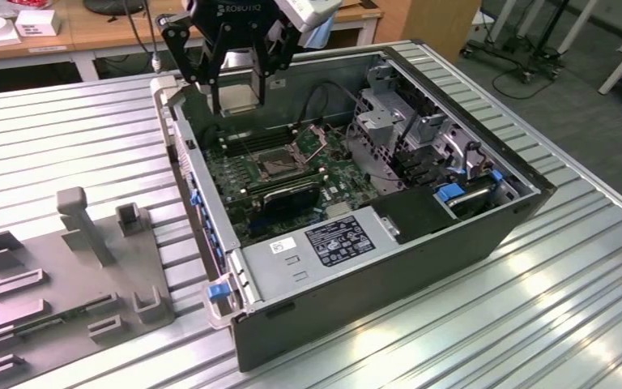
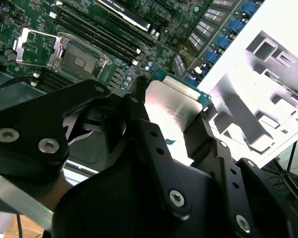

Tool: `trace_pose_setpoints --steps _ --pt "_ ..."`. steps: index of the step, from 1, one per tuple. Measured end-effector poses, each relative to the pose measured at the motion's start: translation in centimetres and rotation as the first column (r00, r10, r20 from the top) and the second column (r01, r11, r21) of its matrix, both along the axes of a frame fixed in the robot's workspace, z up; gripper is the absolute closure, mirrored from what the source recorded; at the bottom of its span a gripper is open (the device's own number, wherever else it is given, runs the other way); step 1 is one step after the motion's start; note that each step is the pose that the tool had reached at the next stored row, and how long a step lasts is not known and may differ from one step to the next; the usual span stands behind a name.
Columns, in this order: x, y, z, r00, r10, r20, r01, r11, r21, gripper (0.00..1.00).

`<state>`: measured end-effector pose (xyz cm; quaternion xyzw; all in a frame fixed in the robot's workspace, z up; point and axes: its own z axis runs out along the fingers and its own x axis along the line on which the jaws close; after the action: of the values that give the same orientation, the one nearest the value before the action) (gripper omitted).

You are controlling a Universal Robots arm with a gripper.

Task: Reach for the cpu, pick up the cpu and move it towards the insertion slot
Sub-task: 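Pick up the cpu and move it towards the insertion slot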

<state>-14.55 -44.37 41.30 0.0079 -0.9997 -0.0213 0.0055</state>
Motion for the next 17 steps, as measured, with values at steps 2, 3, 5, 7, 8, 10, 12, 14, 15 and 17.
trace_pose_setpoints --steps 2,3,5,7,8,10,12,14,15,17 --pt "0.06 0.0 0.0 1.0 0.0 0.0 0.0 1.0 -0.0001 0.45" --pt "0.12 0.0 0.0 1.0 0.0 0.0 0.0 1.0 -0.0001 0.45" --pt "0.25 0.0 0.01 1.0 0.0 0.0 0.0 1.0 -0.0001 0.45" --pt "0.42 0.01 0.0 1.0 0.0 0.0 0.0 1.0 -0.0001 0.45" --pt "0.52 0.01 0.0 1.0 0.0 0.0 0.0 1.0 -0.0001 0.45" --pt "0.73 0.02 0.0 1.0 0.0 0.0 0.0 1.0 -0.0001 0.45" --pt "0.97 0.03 0.0 1.0 0.0 0.0 0.0 1.0 -0.0001 0.45" --pt "1.19 0.04 0.0 1.0 0.0 0.0 0.0 1.0 -0.0001 0.45" --pt "1.3 0.05 0.0 1.0 0.0 0.0 0.0 1.0 0.0 0.45" --pt "1.51 0.06 0.0 1.0 0.0 0.0 0.0 1.0 0.0 0.45"
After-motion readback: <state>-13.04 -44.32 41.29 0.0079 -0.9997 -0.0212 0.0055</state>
